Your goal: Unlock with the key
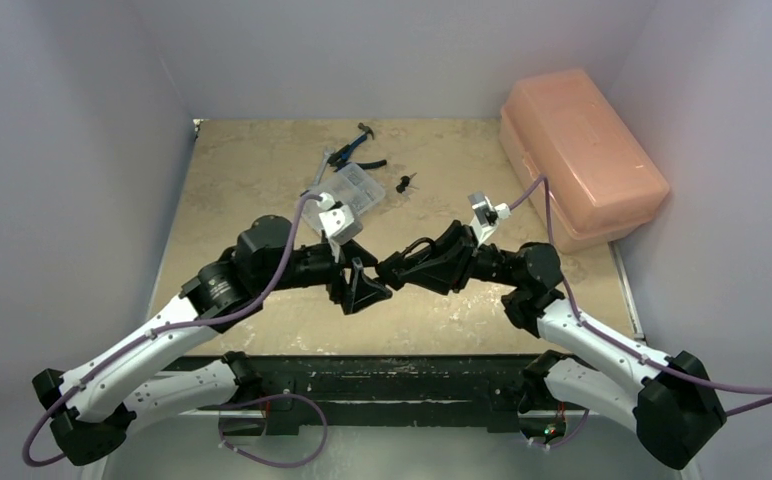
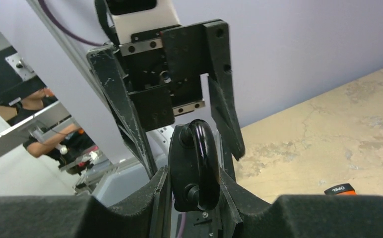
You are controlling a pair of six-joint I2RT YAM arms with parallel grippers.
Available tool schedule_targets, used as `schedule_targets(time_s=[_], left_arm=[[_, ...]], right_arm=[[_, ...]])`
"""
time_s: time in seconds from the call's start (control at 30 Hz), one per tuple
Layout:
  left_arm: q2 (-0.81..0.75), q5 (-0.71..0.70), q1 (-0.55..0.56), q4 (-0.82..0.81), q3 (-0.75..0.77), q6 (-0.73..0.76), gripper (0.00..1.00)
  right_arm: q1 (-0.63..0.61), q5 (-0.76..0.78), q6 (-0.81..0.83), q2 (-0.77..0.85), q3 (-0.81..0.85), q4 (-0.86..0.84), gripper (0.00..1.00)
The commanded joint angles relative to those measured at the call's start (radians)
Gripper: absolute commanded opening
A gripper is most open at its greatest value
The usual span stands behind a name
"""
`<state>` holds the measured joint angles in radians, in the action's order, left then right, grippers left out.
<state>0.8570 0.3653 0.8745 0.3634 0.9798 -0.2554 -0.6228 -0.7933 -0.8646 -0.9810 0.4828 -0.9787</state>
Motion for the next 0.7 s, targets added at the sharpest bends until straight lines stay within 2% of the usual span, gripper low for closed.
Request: schedule_targets(time_s=[0.0,0.2,0.37,0.57,0.67], left_arm=[[0.037,0.106,-0.005,-0.046,0.036,0.045,0.74],[0.082,0.144,-0.005,-0.086,0.048,0.048,0.57],[0.125,0.16,-0.005,-0.09,0.047,0.053,0.48],[0.154,0.173,-0.005,-0.135,0.03,0.043,0.44],[0.162,0.172,-0.005,-0.153,0.026,0.034,0.37]], right_arm=[[-0.006,-0.04,0.058,0.031,0.023,-0.057,0.0],[-0.005,-0.032,0.081,0.038,0.023,-0.028,0.0],[-0.006,-0.036,0.083,0.035,0.022,-0.033,0.0],[-0.007,-0.045,0.082,0.026,0.026,-0.037,0.0],[-0.008,-0.05,0.084,0.022,0.028,-0.036,0.0]])
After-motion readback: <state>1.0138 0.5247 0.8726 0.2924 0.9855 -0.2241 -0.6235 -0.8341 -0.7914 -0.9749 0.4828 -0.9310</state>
